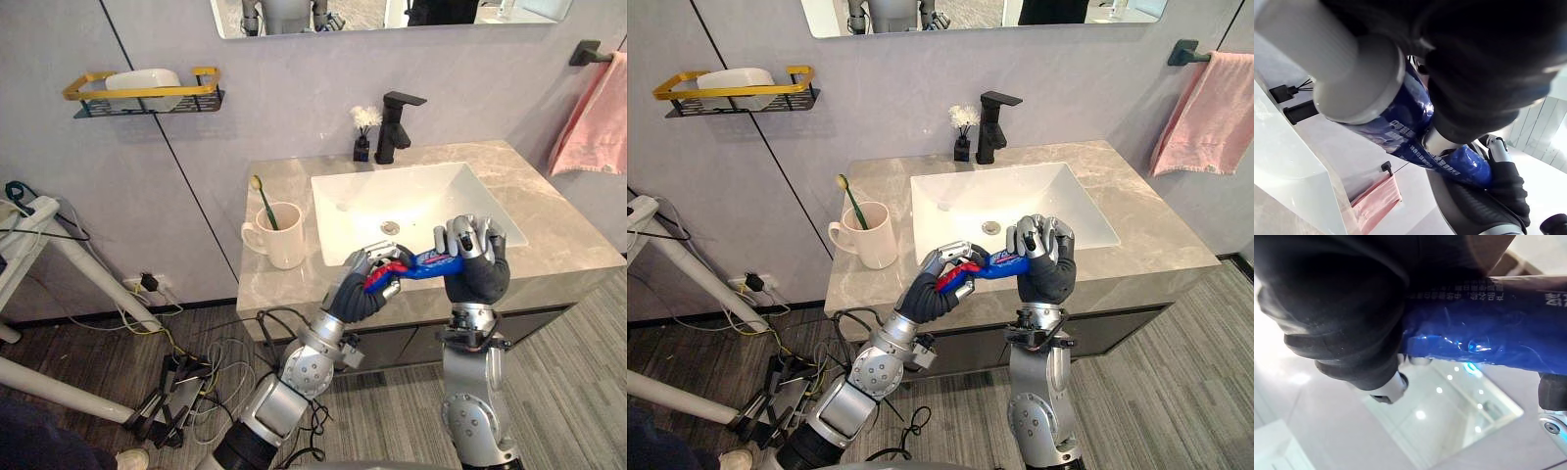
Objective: Organize washtable
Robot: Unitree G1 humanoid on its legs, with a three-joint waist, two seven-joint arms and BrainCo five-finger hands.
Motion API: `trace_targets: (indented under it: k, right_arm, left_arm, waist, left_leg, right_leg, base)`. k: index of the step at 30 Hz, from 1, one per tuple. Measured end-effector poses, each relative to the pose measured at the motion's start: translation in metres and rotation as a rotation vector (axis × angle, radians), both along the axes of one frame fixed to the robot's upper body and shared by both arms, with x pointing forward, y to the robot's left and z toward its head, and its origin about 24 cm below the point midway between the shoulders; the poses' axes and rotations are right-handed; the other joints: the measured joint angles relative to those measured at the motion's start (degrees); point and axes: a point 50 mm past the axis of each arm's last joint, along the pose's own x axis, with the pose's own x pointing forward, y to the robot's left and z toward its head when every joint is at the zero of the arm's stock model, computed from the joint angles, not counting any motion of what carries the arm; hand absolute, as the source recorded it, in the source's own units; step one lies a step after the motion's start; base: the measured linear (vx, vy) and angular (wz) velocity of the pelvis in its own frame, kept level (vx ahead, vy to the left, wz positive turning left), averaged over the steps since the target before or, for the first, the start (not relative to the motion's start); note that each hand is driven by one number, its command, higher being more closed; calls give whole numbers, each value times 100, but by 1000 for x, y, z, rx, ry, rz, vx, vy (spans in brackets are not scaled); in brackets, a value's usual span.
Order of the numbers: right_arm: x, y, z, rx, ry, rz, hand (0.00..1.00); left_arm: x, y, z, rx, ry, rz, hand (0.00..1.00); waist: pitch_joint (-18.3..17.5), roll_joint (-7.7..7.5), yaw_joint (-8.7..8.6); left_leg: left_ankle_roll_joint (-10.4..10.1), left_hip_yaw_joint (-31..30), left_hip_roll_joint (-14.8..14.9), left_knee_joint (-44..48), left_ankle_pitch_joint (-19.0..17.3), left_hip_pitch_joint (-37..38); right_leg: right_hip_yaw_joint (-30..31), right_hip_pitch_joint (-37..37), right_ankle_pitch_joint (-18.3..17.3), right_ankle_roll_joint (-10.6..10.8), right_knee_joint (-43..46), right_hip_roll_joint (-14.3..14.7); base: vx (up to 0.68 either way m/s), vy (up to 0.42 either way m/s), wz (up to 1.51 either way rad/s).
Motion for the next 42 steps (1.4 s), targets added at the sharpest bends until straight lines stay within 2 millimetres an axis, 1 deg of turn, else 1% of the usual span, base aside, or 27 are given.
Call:
trace_targets:
  k: [1,5,6,7,11,12,13,14,16,19,22,25,26,27,28,29,31,32,33,34,35,36,37,39,40,41,42]
  right_arm:
    - [0,0,0,-1,2,-5,100]
    - [4,-1,8,-30,-22,-46,100]
    - [5,-2,10,-45,-34,-57,100]
    - [5,-2,12,-68,-46,-67,100]
    - [12,-4,32,-113,-143,-107,100]
    - [13,-14,37,-133,-164,-174,100]
    - [13,-27,39,-145,-166,-248,100]
    - [11,-36,39,-146,-164,-298,100]
    - [5,-65,40,-133,-157,-461,100]
    - [1,-78,42,-143,-163,-524,100]
    - [0,-79,43,-157,-174,-543,100]
    - [-1,-79,44,-172,-177,-554,100]
    - [-1,-81,44,-173,-180,-563,100]
    - [-1,-84,47,-170,-189,-579,100]
    - [-1,-84,49,-166,-199,-579,100]
    - [1,-83,56,-158,-230,-580,100]
    - [4,-84,70,-157,-298,-589,100]
    - [4,-86,74,-158,-317,-598,100]
    - [3,-91,85,-164,-358,-624,100]
    - [4,-94,93,-170,-392,-642,100]
    - [6,-98,103,-173,-431,-661,100]
    - [8,-100,113,-175,-470,-671,100]
    - [10,-100,117,-174,-485,-670,100]
    - [18,-103,128,-159,-515,-668,100]
    - [24,-109,137,-142,-522,-667,100]
    - [27,-111,140,-142,-523,-671,100]
    - [32,-114,147,-135,-529,-669,100]
  left_arm:
    - [0,0,0,-2,0,3,0]
    - [2,3,0,-2,8,26,0]
    - [4,6,0,-2,9,43,0]
    - [5,9,4,-10,-2,60,0]
    - [9,30,27,-60,-86,146,0]
    - [12,44,35,-83,-120,211,0]
    - [14,59,43,-111,-152,283,0]
    - [15,68,47,-128,-171,324,0]
    - [13,100,60,-173,-236,462,0]
    - [4,114,65,-194,-268,527,0]
    - [-1,118,68,-208,-286,546,0]
    - [-7,134,78,-229,-348,633,0]
    - [-9,142,80,-241,-367,680,0]
    - [-10,149,79,-248,-373,727,0]
    - [-11,153,78,-248,-373,755,0]
    - [-16,162,74,-237,-365,813,0]
    - [-23,174,68,-219,-347,892,0]
    - [-24,177,67,-212,-345,911,0]
    - [-25,181,67,-208,-344,942,0]
    - [-27,186,67,-209,-349,970,0]
    - [-29,192,66,-205,-350,1006,0]
    - [-33,197,63,-201,-343,1044,0]
    - [-34,200,61,-196,-336,1061,0]
    - [-39,206,56,-183,-308,1105,0]
    - [-41,207,51,-176,-281,1121,0]
    - [-42,208,49,-176,-272,1128,0]
    - [-44,209,46,-172,-255,1143,0]
  waist:
    - [0,0,-1]
    - [0,0,14]
    - [0,0,6]
    - [-1,2,3]
    - [-1,5,20]
    - [-1,4,42]
    - [0,4,106]
    - [1,6,149]
    - [10,24,163]
    - [10,28,180]
    - [10,29,172]
    - [9,31,211]
    - [9,30,262]
    - [12,26,311]
    - [12,25,314]
    - [12,24,317]
    - [18,-3,351]
    - [26,-14,378]
    - [39,-45,470]
    - [43,-62,504]
    - [42,-90,586]
    - [46,-122,628]
    - [56,-138,627]
    - [75,-215,683]
    - [85,-285,800]
    - [81,-311,842]
    - [94,-366,930]
  left_leg:
    - [0,0,0,0,0,1]
    - [0,-17,0,2,0,39]
    - [0,-39,0,2,0,64]
    - [0,-56,0,4,1,66]
    - [3,-138,-2,23,6,71]
    - [10,-174,-4,23,11,72]
    - [16,-197,-7,18,18,67]
    - [15,-204,-9,15,23,65]
    - [17,-312,-30,-23,71,49]
    - [17,-337,-37,-26,75,49]
    - [15,-421,-51,-35,101,39]
    - [11,-499,-55,-166,204,45]
    - [12,-540,-60,-216,236,44]
    - [10,-587,-67,-236,258,30]
    - [10,-613,-72,-242,270,21]
    - [10,-630,-75,-272,292,24]
    - [12,-653,-81,-350,348,34]
    - [14,-667,-84,-367,365,32]
    - [13,-721,-86,-417,409,32]
    - [12,-779,-92,-442,438,20]
    - [9,-813,-94,-477,469,23]
    - [10,-859,-96,-529,511,31]
    - [9,-908,-102,-552,535,28]
    - [5,-961,-104,-637,606,30]
    - [2,-1048,-104,-670,642,11]
    - [1,-1083,-104,-703,671,10]
    - [3,-1129,-105,-748,711,-2]
  right_leg:
    - [0,1,0,0,0,0]
    - [-34,56,0,0,-2,-1]
    - [-60,98,0,0,-10,-1]
    - [-82,111,0,0,-10,-1]
    - [-145,178,-1,0,-10,-1]
    - [-165,199,-1,0,-9,-2]
    - [-183,204,-2,0,-9,-4]
    - [-206,204,-2,0,-10,-4]
    - [-316,240,-8,3,-15,-16]
    - [-352,267,-9,3,-30,-21]
    - [-449,311,-23,-5,-38,-29]
    - [-528,309,-29,-7,-37,-25]
    - [-569,309,-29,-7,-37,-25]
    - [-615,314,-29,-7,-36,-28]
    - [-632,318,-29,-7,-36,-30]
    - [-644,322,-29,-8,-36,-32]
    - [-714,327,-29,-8,-36,-34]
    - [-737,332,-29,-8,-36,-36]
    - [-768,334,-29,-8,-36,-36]
    - [-786,343,-29,-8,-36,-36]
    - [-819,345,-29,-8,-35,-36]
    - [-865,360,-29,-7,-35,-35]
    - [-919,379,-30,-8,-35,-35]
    - [-1001,391,-47,3,-35,-34]
    - [-1071,396,-48,3,-34,-30]
    - [-1088,399,-49,3,-34,-28]
    - [-1140,398,-54,1,-33,-26]
  base:
    - [0,0,0]
    - [-1,0,2]
    - [-11,-1,7]
    - [-23,-1,8]
    - [-29,-1,10]
    - [-30,0,16]
    - [-26,-1,11]
    - [-26,-6,13]
    - [-19,-9,20]
    - [-10,2,8]
    - [-16,-3,15]
    - [-27,-12,14]
    - [-24,-10,18]
    - [-25,-8,19]
    - [-23,-1,17]
    - [-21,0,10]
    - [-23,-4,12]
    - [-26,-6,17]
    - [-27,-6,19]
    - [-34,-7,21]
    - [-30,-9,22]
    - [-24,-10,22]
    - [-28,-16,28]
    - [-33,-15,25]
    - [-37,-19,20]
    - [-41,-25,25]
    - [-40,-27,27]
